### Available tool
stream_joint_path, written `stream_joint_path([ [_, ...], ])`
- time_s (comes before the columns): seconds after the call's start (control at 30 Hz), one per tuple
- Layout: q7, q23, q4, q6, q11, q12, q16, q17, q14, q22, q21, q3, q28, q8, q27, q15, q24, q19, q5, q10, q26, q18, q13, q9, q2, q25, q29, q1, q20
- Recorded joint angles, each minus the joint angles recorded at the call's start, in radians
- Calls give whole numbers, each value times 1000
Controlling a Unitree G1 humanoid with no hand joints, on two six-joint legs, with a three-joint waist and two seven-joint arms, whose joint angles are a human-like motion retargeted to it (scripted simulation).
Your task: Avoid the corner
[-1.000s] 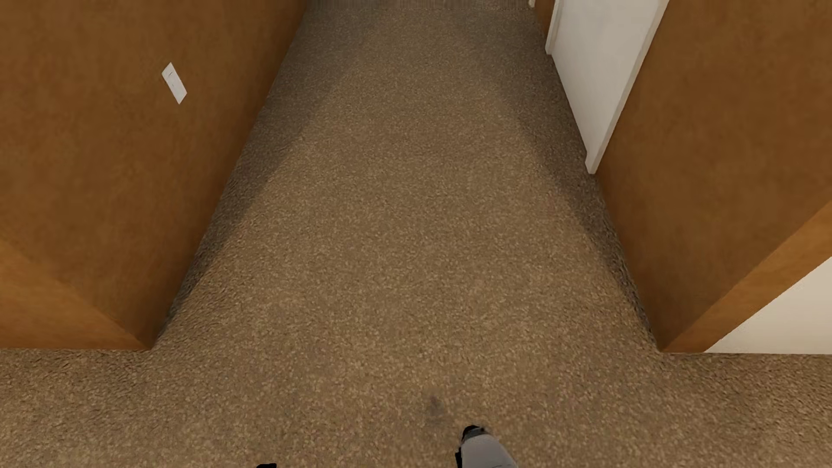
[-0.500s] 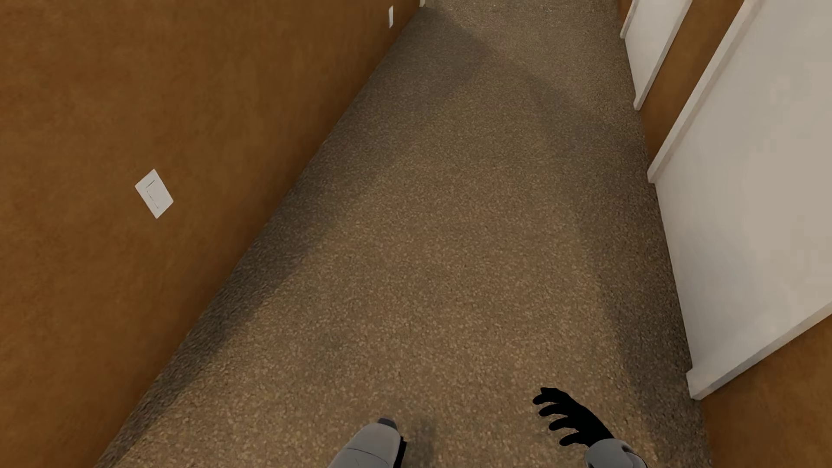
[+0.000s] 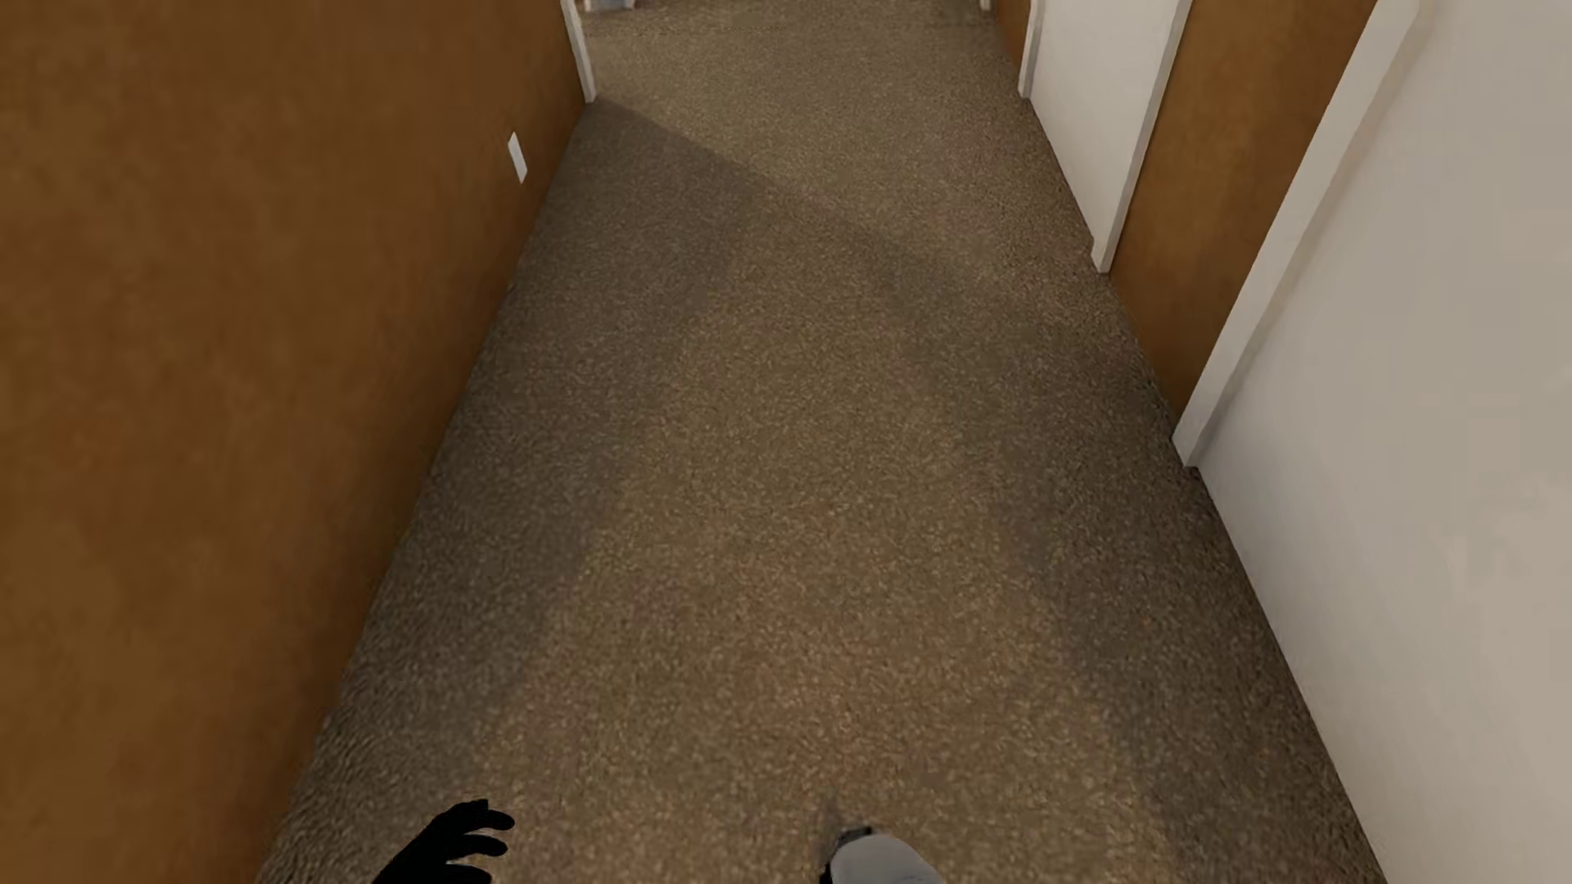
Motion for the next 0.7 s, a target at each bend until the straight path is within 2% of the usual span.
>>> stream_joint_path([
  [0.03,0,15,39,36,79,23,-16,2,178,46,13,36,0,0,0,87,0,0,63,160,0,0,5,-4,15,0,0,-38,-10],
  [0.07,0,12,47,58,138,38,-30,-5,275,115,24,80,0,0,0,67,0,0,111,340,0,0,-10,16,72,0,0,-95,-44],
  [0.1,0,-5,46,60,131,38,-38,-9,190,185,54,115,0,0,0,18,0,0,143,538,0,0,-51,35,159,0,0,-201,-85],
  [0.13,0,-41,40,54,92,44,-38,-9,42,252,39,155,0,0,0,-42,0,0,167,670,0,0,-95,49,270,0,0,-306,-139],
  [0.17,0,-87,19,32,41,61,-34,-6,-65,308,14,210,0,0,0,-112,0,0,168,730,0,0,-140,51,380,0,0,-416,-177],
  [0.2,0,-165,-9,2,-8,102,-27,-8,-122,334,-44,280,0,0,0,-189,0,0,146,698,0,0,-168,51,495,0,0,-489,-194],
  [0.27,0,-330,-31,-38,-98,174,-8,-24,-133,378,-142,398,0,0,0,-327,0,0,95,435,0,0,-242,48,677,0,0,-619,-224],
  [0.33,0,-450,-13,-51,-146,229,2,-30,-118,421,-246,483,0,0,0,-436,0,0,59,30,0,0,-328,29,809,0,0,-673,-229],
  [0.37,0,-515,-6,-45,-150,245,3,-39,-52,439,-296,504,0,0,0,-472,0,0,54,-149,0,0,-364,12,844,0,0,-694,-231],
  [0.4,0,-563,4,-48,-146,256,0,-48,138,458,-342,523,0,0,0,-496,0,0,33,-508,0,0,-394,-11,868,0,0,-731,-225],
  [0.43,0,-594,3,-50,-125,265,-3,-55,153,477,-373,539,0,0,0,-490,0,0,9,-550,0,0,-413,-21,897,0,0,-767,-221],
  [0.47,0,-621,-13,-55,-89,269,-7,-60,-77,501,-397,556,0,0,0,-453,0,0,-25,-182,0,0,-407,-13,943,0,0,-797,-225],
  [0.5,0,-614,-39,-68,-15,266,-8,-52,-135,525,-417,562,0,0,0,-369,0,0,-52,-83,0,0,-386,-25,951,0,0,-831,-226],
  [0.53,0,-583,-55,-84,118,257,-8,-36,-48,556,-424,557,0,0,0,-250,0,0,-77,24,0,0,-357,-56,906,0,0,-874,-250],
  [0.57,0,-507,-109,-118,281,246,-8,-14,-58,584,-401,535,0,0,0,-111,0,0,-130,123,0,0,-327,-27,894,0,0,-816,-267],
  [0.6,0,-433,-133,-111,515,217,-13,-13,-117,566,-350,502,0,0,0,8,0,0,-110,161,0,0,-317,-15,786,0,0,-779,-232],
  [0.63,0,-336,-171,-113,716,191,-20,-5,-146,522,-275,468,0,0,0,7,0,0,-111,144,0,0,-320,5,685,0,0,-698,-234],
  [0.67,0,-252,-185,-89,825,175,-31,18,-137,448,-281,401,0,0,0,-48,0,0,-78,88,0,0,-300,20,598,0,0,-595,-199],
  [0.7,0,-186,-190,-62,828,146,-37,24,-123,372,-248,344,0,0,0,-61,0,0,-40,42,0,0,-263,22,507,0,0,-519,-172],
])
